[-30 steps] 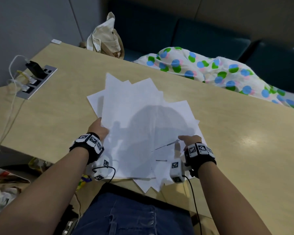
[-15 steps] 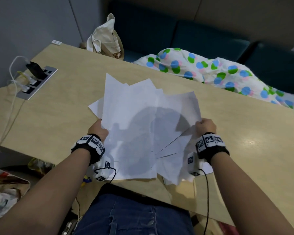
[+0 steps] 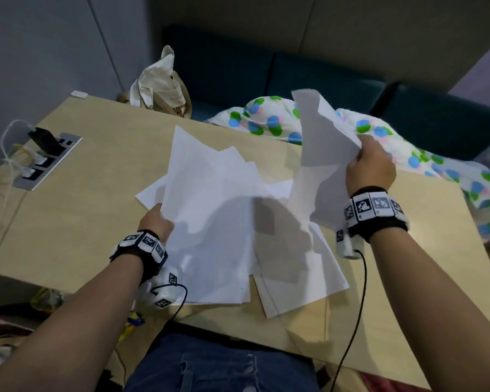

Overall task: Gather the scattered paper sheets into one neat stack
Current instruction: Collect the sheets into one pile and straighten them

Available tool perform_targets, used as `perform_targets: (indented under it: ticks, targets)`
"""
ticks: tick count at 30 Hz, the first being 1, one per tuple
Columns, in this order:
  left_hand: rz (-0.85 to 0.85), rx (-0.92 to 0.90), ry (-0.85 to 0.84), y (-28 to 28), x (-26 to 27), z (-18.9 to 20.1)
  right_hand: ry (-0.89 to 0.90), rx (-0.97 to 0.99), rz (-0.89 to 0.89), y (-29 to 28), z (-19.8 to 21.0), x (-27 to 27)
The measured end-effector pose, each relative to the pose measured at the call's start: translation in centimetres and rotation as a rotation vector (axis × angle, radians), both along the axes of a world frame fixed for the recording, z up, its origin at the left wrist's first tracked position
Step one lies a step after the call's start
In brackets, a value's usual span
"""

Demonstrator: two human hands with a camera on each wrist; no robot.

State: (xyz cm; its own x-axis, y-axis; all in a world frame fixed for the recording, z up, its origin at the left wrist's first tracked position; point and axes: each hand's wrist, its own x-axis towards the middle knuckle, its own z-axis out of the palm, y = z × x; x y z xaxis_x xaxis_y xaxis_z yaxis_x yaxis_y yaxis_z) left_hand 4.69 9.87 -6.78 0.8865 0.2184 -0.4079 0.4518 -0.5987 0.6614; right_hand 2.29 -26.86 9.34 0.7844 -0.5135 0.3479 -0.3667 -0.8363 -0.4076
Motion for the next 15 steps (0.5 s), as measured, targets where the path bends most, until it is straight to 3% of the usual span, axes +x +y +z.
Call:
perform_targets:
  ticks: [5,9,12,15]
  targets:
    - [0.157,-0.167,-0.115,0.5,-0.6,0.8,-0.357,0.178,0.077,0.8,2.4,1.6]
    - [0.297,-0.181,-0.124,2.7,-1.0,-0.1,-0.425,0.244,0.158,1.7,2.5,3.3]
    - [0.359,-0.185,-0.071,4.1,-1.3,-1.3,-0.211,0.252,0.240,3.1,0.3,4.5]
    - [0.356,-0.173,-0.029,4.7,-1.6,-2.3,0.203,0.327,0.291,4.8,-4.0,5.2]
